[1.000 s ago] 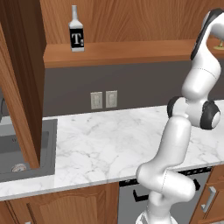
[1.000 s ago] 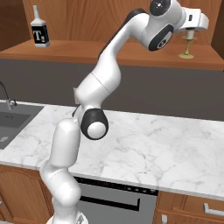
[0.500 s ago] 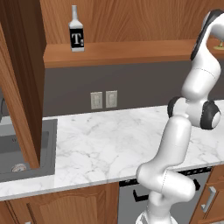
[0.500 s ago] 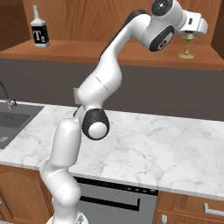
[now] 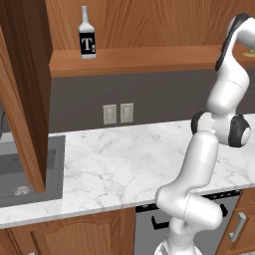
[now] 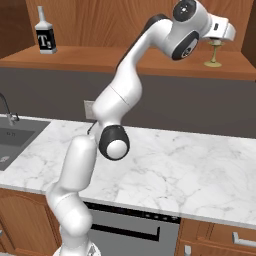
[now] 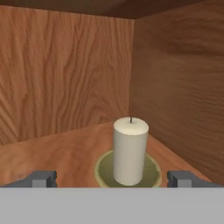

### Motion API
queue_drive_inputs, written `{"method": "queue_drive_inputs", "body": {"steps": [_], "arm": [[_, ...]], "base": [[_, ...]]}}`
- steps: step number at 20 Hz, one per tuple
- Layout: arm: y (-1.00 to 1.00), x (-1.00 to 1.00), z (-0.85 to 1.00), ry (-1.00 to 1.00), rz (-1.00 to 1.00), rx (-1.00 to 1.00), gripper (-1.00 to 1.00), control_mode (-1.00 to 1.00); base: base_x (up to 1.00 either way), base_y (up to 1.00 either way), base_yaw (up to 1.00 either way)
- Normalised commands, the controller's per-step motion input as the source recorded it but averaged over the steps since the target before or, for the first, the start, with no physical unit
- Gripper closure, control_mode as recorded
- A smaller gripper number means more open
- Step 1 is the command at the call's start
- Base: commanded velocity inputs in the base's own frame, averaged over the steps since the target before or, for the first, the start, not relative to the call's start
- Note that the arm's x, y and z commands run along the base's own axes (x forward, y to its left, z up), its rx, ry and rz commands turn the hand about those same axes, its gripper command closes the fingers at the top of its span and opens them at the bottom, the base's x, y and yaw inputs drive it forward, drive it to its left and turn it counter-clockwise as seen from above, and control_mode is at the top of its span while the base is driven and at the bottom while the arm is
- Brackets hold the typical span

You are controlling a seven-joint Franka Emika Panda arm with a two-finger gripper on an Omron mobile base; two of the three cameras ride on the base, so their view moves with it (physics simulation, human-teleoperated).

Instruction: Get the candle and the liquor from the cabinet and move them to the dining counter.

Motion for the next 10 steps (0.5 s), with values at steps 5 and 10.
{"method": "queue_drive_inputs", "body": {"steps": [5, 10], "arm": [[-0.01, 0.10, 0.07, 0.00, 0.00, 0.03, -1.00, -1.00], [0.00, 0.10, 0.00, 0.00, 0.00, 0.00, -1.00, -1.00]], "base": [[0.00, 0.00, 0.00], [0.00, 0.00, 0.00]]}}
